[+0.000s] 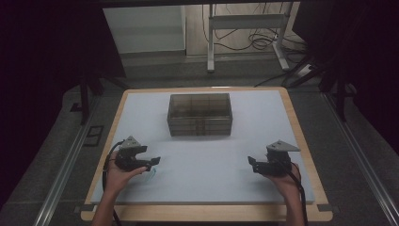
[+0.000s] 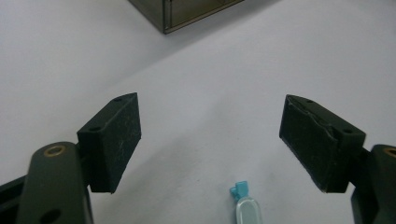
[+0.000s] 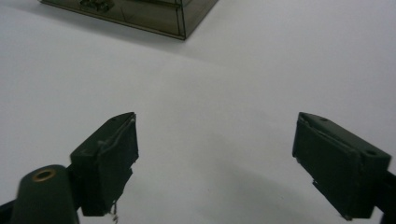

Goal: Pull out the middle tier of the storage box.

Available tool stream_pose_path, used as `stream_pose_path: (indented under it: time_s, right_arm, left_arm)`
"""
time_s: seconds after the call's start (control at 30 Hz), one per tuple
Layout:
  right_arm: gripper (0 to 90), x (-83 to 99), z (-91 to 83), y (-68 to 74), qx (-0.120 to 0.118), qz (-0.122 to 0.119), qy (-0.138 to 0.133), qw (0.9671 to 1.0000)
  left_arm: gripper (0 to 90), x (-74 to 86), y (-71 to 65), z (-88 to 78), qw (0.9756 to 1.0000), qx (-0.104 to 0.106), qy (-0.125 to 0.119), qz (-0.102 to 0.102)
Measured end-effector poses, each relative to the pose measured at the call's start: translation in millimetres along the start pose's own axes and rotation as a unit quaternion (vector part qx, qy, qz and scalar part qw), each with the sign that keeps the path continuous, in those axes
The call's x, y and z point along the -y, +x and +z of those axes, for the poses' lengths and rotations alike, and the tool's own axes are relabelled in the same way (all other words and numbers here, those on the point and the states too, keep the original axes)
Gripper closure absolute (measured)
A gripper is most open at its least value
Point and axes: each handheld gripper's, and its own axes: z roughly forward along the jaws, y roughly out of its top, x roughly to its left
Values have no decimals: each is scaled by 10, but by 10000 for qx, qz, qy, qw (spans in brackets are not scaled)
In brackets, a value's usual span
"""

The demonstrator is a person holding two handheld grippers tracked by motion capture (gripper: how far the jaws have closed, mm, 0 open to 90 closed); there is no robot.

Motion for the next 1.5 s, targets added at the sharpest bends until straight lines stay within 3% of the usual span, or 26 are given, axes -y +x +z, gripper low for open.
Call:
stream_pose_path:
  time_s: [0.13,0.3,0.47,0.5,0.6,0.83,1.1,1.23,1.5]
  right_arm:
    - [145,17,4,-23,21,-4,85,10000]
    - [140,10,8,-88,-156,105,171,9997]
    - [133,-11,-45,-213,-297,316,-37,9991]
    - [140,-10,-45,-253,-345,342,-53,9988]
    - [170,-7,-22,-293,-406,241,-8,9989]
    - [205,-20,28,-197,-471,-81,285,9985]
    - [220,-70,12,-117,-583,-124,198,9980]
    - [228,-79,9,-89,-492,-152,162,9985]
    - [238,-59,19,-75,-469,-120,214,9986]
  left_arm:
    - [214,1,6,-5,10000,-60,-49,-43]
    - [217,-10,-16,-10,9997,-219,-98,-4]
    - [207,-35,-88,30,9992,-341,70,198]
    - [217,-46,-117,39,9985,-453,147,269]
    - [237,-75,-152,49,9979,-532,161,331]
    - [234,-114,-254,83,9972,-471,144,559]
    - [240,-154,-225,127,9966,-432,199,678]
    - [258,-210,-295,129,9946,-534,162,870]
    - [284,-290,-332,109,9926,-652,57,1021]
